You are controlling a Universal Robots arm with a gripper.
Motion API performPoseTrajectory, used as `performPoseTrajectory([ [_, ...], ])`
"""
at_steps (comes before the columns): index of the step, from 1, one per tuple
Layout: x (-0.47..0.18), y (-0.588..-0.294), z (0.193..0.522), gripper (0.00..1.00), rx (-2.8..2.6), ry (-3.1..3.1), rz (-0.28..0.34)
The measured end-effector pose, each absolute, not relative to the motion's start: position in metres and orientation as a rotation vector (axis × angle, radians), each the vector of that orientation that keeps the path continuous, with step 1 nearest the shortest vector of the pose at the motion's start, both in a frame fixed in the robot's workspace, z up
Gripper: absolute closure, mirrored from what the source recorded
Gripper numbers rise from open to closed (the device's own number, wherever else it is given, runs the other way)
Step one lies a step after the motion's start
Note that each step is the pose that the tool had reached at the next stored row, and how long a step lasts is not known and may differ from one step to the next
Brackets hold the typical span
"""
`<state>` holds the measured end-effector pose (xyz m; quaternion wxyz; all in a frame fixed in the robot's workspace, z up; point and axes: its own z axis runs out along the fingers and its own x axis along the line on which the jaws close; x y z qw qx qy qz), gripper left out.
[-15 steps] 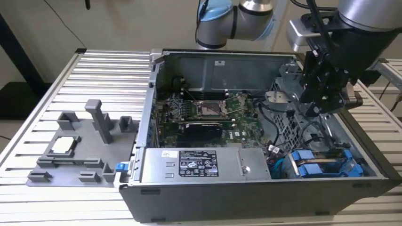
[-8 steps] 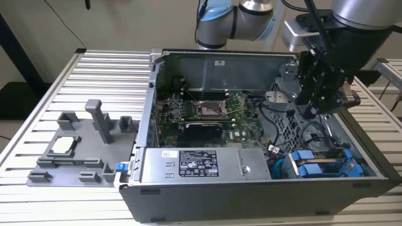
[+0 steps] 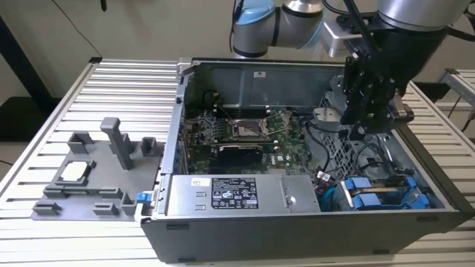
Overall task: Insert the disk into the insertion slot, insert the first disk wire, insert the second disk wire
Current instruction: 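Insert the second disk wire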
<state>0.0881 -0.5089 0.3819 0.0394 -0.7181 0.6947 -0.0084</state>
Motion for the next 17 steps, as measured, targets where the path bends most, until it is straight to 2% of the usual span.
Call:
performPoseTrajectory([
  [8, 0.077, -0.504, 0.379, 0.59, -2.229, 2.153, -0.073],
  [17, 0.075, -0.503, 0.377, 0.59, -2.232, 2.156, -0.081],
])
